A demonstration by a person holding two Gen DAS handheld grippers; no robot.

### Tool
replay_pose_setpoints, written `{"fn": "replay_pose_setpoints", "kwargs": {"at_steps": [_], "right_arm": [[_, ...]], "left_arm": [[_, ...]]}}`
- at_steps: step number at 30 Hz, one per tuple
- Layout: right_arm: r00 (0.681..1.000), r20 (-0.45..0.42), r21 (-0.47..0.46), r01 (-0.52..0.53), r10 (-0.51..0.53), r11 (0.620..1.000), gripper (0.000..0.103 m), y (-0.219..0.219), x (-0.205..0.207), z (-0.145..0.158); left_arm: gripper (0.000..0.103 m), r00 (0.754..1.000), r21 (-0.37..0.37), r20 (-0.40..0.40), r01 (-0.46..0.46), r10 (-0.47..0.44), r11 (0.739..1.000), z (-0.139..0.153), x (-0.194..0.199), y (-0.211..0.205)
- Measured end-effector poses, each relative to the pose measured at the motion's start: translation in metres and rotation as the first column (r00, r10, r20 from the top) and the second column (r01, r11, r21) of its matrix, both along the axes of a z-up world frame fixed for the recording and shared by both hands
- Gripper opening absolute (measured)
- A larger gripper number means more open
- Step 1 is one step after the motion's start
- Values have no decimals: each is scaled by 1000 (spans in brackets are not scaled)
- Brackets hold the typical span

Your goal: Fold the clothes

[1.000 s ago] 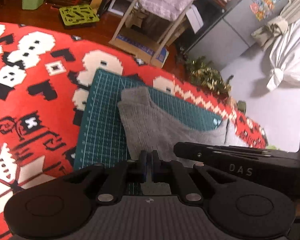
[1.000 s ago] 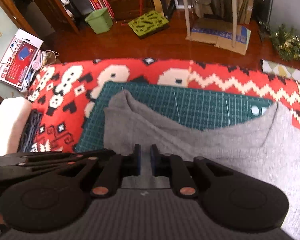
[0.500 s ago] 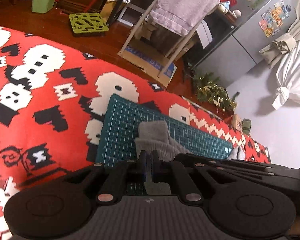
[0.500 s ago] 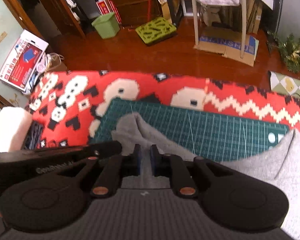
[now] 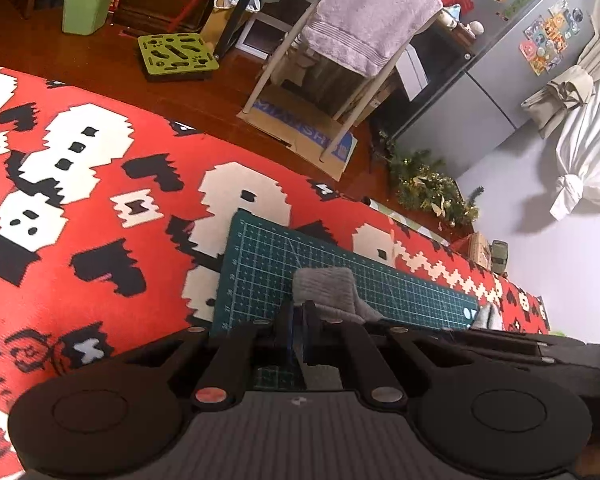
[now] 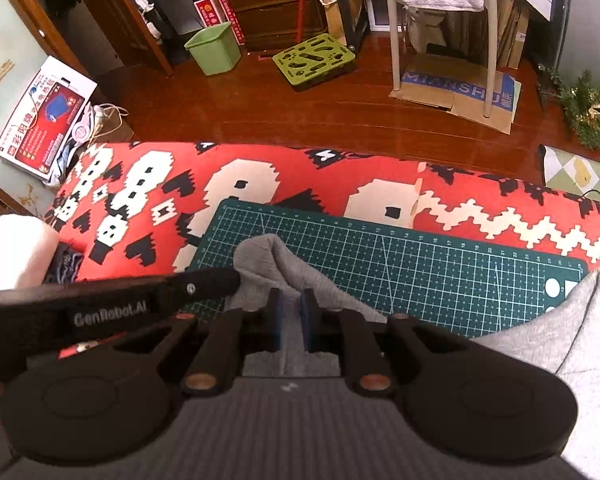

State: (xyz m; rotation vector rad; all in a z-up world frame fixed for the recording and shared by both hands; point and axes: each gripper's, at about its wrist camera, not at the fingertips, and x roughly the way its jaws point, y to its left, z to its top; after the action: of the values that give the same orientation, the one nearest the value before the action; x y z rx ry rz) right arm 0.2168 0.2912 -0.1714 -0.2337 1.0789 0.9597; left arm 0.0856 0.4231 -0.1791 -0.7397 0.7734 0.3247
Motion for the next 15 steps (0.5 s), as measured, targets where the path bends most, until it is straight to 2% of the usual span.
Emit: {"fn": "replay_pose_setpoints", "kwargs": {"at_steps": [5,10,15], "right_arm": [[1000,7,19,-5,4,1000,12,-2,-1,7],[998,6,17,-56,56,998,12,-4,-12,13],[996,10,-3,-88,88,996,12,-12,-24,13]], "left_arm": [[4,1000,14,15,-4,4,1000,7,-1,4],[4,999,-23,50,15,-13,1000,17,-12,-6],[3,998,-52,24,57,-55,997,10,-20,-24]]}}
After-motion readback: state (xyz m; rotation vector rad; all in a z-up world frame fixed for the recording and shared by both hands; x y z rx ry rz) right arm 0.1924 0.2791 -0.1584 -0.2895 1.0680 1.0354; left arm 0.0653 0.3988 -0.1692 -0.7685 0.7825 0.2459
